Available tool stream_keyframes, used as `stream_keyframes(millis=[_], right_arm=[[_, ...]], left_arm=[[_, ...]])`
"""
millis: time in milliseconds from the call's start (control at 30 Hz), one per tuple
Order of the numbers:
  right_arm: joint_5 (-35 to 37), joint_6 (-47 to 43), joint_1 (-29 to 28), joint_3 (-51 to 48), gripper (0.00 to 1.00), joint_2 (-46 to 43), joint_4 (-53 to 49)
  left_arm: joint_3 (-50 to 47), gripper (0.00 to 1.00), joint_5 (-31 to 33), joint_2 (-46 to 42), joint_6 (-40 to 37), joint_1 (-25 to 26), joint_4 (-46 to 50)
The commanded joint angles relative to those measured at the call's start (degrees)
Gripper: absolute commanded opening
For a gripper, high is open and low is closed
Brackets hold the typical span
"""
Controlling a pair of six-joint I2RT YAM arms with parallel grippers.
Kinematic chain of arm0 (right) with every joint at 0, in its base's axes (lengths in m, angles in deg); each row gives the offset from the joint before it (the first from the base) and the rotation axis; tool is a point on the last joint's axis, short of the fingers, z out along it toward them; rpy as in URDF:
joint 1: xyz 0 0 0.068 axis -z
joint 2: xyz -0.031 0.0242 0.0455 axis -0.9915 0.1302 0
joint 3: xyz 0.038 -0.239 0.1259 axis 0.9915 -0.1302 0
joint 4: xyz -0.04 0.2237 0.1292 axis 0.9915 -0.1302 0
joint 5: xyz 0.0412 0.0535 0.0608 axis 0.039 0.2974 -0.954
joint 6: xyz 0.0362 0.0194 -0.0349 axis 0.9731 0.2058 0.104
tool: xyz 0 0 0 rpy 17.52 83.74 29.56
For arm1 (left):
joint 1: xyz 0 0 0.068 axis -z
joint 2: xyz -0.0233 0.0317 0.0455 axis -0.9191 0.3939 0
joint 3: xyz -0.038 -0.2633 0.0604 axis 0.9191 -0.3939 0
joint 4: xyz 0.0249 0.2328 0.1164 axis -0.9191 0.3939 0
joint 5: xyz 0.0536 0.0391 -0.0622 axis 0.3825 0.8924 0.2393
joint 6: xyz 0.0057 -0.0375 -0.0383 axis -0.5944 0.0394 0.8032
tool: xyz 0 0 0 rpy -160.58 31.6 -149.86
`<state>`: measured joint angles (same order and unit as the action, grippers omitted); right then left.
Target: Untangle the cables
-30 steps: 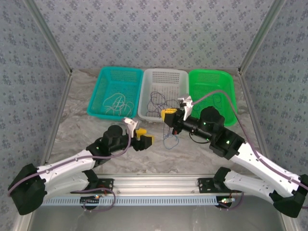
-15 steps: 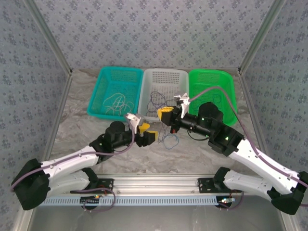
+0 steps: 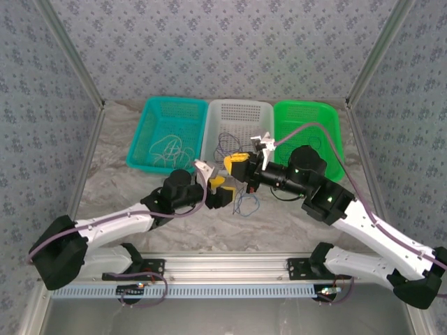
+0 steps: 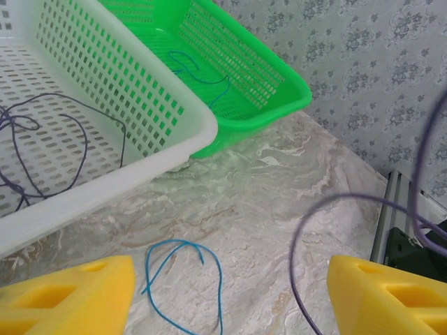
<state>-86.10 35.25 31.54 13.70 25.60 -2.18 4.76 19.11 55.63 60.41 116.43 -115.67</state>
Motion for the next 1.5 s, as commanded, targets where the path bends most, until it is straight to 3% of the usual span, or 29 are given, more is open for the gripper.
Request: stream_keyframes(millis=[0,600,833,1167,1467], right_arm=[[-2.1,-0.2,-0.6,2.2,0.00,-0.2,2.7],[-2.8,-1.1,-0.8,2.6,0.00,-0.6,4.0],[-2.9,-4.2,-0.8,6.2,0.00,-1.7,-0.8],[-0.2,-12.3,0.0,16.6,0.01,-3.2,-12.9],[3.3,-16.4,0.7,18.6,0.01,-6.1,-16.8]], left_arm=[[2.9,0.72,-3.0,2.0,-0.4,0.3,-3.7],[5.7,0.68,-9.8,10.3,3.8,0.4,-7.9],[7.2,0.54,-2.8,12.9,3.6,0.4,-2.2],[5.8,0.53,4.3,13.3,5.1,0.4,2.2],[2.9,0.53,9.2,13.8,10.5,0.4,3.1]])
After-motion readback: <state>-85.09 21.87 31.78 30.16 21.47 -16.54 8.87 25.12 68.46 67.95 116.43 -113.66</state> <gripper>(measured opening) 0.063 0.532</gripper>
